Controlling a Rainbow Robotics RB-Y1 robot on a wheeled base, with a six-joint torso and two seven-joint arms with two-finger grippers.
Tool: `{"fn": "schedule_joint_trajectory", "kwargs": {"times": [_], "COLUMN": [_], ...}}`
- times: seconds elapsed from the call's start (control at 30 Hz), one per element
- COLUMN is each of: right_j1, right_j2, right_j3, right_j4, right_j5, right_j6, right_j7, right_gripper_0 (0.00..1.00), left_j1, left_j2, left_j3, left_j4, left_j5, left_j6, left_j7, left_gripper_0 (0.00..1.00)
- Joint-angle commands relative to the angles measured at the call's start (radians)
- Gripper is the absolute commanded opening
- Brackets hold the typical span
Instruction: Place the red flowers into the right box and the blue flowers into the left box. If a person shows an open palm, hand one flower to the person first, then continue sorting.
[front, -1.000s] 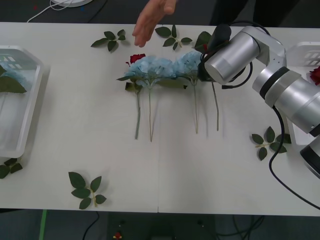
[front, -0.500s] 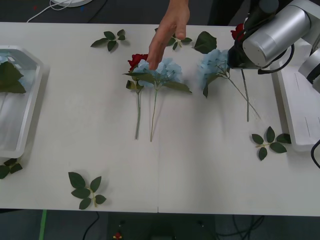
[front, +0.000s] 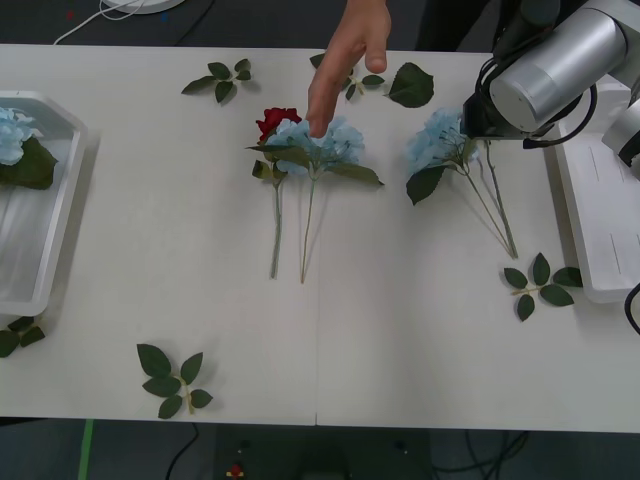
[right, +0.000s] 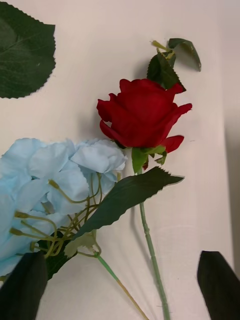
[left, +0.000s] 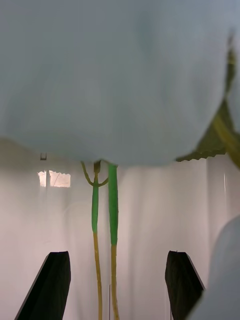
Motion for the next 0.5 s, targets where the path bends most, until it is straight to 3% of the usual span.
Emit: {"fn": "schedule_joint_trajectory", "kwargs": {"times": [0.03,0.37,0.5], "right_j1": [-0.046,-0.046,-0.046], "right_j2": [-0.013,0.003,0.018], "right_j3": [-0.006,-0.008,-0.006], "right_j4": [0.028,0.29,0.355], "right_j5": [0.096,0.153,0.142], "right_j6": [-0.006,-0.209,-0.23], "right_j7": [0.039,0.197,0.274], "right_gripper_0": [1.0,1.0,1.0], "left_j1": [0.01,0.01,0.01], "left_j2": [0.004,0.004,0.004], "left_j3": [0.027,0.028,0.027], "left_j4": [-0.019,-0.019,-0.019], "left_j5": [0.019,0.029,0.03], "left_j6": [-0.015,-0.015,-0.015], "left_j7": [-0.016,-0.022,-0.022], "left_gripper_0": [0.57,0.61,0.63]}}
